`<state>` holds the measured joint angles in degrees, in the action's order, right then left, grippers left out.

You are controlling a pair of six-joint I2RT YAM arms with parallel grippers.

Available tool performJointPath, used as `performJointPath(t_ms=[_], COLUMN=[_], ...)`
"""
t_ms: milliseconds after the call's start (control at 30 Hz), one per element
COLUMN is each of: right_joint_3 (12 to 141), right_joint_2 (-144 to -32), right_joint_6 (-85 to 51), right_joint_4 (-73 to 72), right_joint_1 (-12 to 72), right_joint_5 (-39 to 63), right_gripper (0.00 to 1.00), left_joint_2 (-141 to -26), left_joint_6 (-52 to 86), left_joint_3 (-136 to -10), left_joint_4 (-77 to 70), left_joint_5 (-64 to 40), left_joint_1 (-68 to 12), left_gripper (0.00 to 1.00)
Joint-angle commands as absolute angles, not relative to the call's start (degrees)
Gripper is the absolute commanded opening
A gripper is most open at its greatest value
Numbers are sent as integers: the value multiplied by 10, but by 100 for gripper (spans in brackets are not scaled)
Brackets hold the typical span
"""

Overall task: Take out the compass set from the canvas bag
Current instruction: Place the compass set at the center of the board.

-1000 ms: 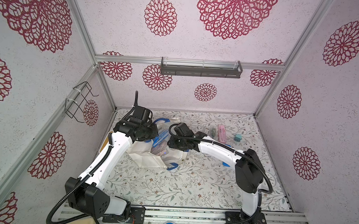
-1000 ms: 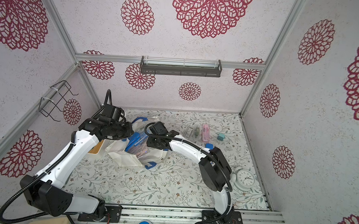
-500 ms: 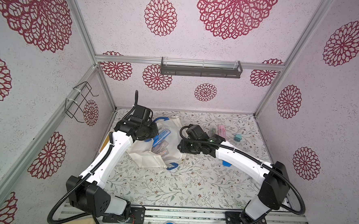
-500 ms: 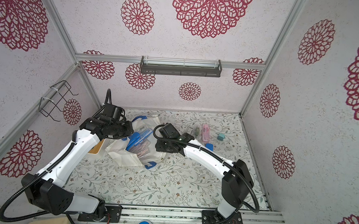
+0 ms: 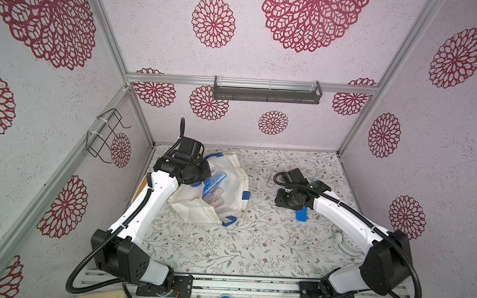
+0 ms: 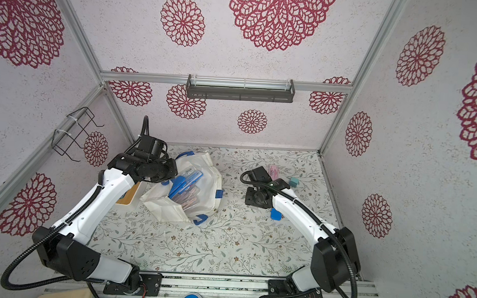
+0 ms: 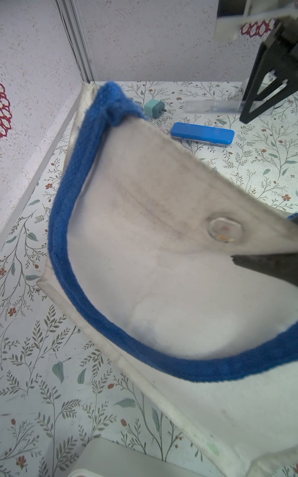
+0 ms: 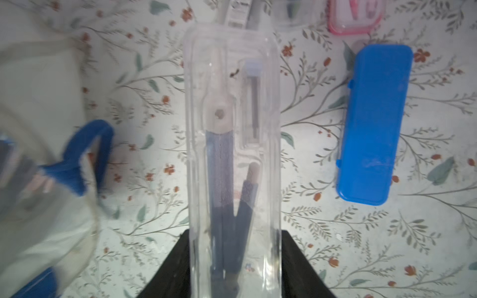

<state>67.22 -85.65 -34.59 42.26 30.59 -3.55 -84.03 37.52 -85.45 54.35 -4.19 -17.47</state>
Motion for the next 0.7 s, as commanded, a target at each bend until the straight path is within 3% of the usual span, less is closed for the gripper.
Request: performJointPath(t_ms=[0,467,667], right_joint_3=[664,688,682], right_joint_2=[-901,-1043,-1032], right_joint_6=[-310,-325,-328], right_joint_4=[436,415,416], right_joint_1=[285,250,244], right_joint_5=[-52,-75,-83], right_gripper=[29,31,47], left_joint_2=[-840,-826,-826], left_joint_6=[372,369,358], left_joint_3=[-875,-865,-866], left_joint_4=[531,534,537], left_joint_5=[-46,-48,-58], left_joint_1=[-176,-177,-176], left_gripper=[0,0,0])
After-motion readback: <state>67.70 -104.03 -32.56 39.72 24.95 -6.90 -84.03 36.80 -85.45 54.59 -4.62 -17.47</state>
